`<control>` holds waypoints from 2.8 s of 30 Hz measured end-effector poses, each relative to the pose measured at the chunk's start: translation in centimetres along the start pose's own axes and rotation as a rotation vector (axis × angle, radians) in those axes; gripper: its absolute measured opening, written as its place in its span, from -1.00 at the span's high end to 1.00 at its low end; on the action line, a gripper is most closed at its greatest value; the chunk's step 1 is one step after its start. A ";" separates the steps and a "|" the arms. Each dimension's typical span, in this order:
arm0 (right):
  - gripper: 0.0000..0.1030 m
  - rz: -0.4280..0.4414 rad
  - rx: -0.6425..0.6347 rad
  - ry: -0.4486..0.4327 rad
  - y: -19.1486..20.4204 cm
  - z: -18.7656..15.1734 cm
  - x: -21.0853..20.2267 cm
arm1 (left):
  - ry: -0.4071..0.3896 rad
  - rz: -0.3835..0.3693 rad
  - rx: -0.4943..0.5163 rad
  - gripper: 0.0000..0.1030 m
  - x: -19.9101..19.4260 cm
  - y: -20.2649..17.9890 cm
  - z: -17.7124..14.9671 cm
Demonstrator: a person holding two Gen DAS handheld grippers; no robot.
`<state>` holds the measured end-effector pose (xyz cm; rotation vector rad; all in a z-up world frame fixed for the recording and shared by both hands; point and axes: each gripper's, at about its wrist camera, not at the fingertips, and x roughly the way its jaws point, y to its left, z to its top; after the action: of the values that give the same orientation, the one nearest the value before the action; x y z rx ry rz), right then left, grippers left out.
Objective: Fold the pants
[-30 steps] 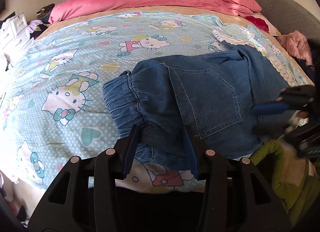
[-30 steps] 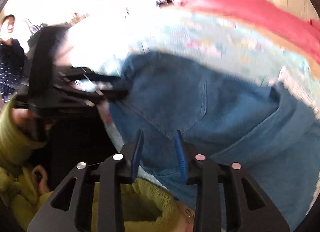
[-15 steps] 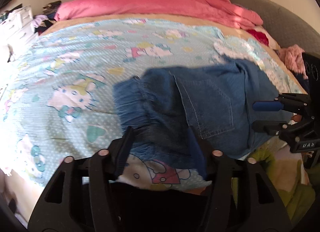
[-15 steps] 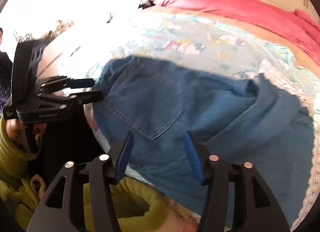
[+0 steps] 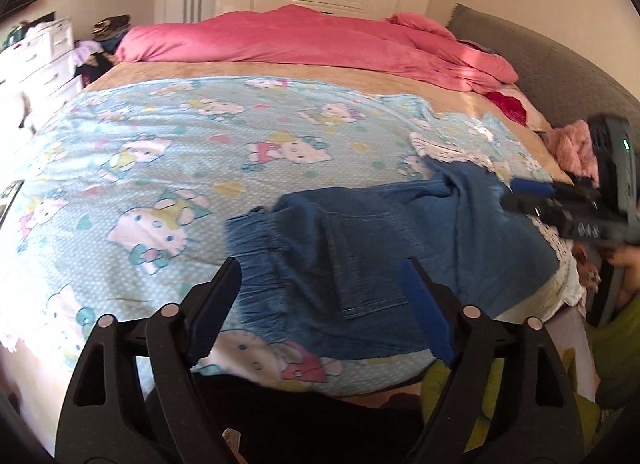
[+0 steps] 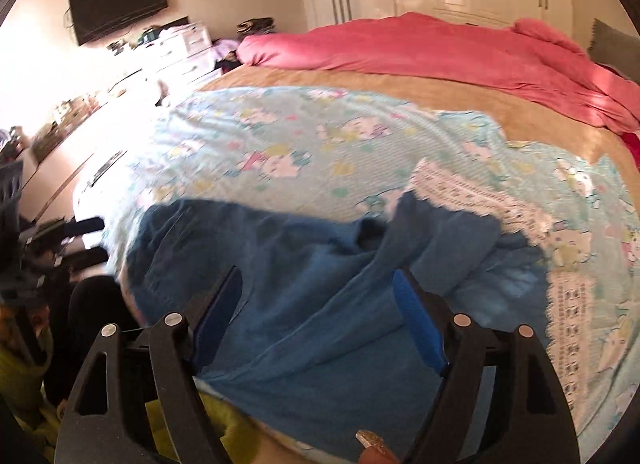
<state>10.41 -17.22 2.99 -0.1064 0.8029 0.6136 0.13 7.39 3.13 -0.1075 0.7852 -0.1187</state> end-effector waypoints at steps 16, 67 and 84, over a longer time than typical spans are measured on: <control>-0.73 -0.056 0.094 -0.004 -5.7 7.9 3.5 | 0.114 -0.195 0.062 -0.48 5.5 -7.4 0.6; 0.47 -0.248 0.329 0.018 -17.5 3.3 0.2 | 0.212 -0.279 0.160 -0.03 11.6 -10.4 -1.0; 0.51 -0.391 0.099 0.249 -10.6 9.9 19.7 | 0.186 -0.359 0.181 0.90 11.0 -12.7 -1.8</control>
<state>33.10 -13.50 -5.31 -0.2464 1.0193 0.1914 5.73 -6.87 -4.02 -0.0655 0.9312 -0.5449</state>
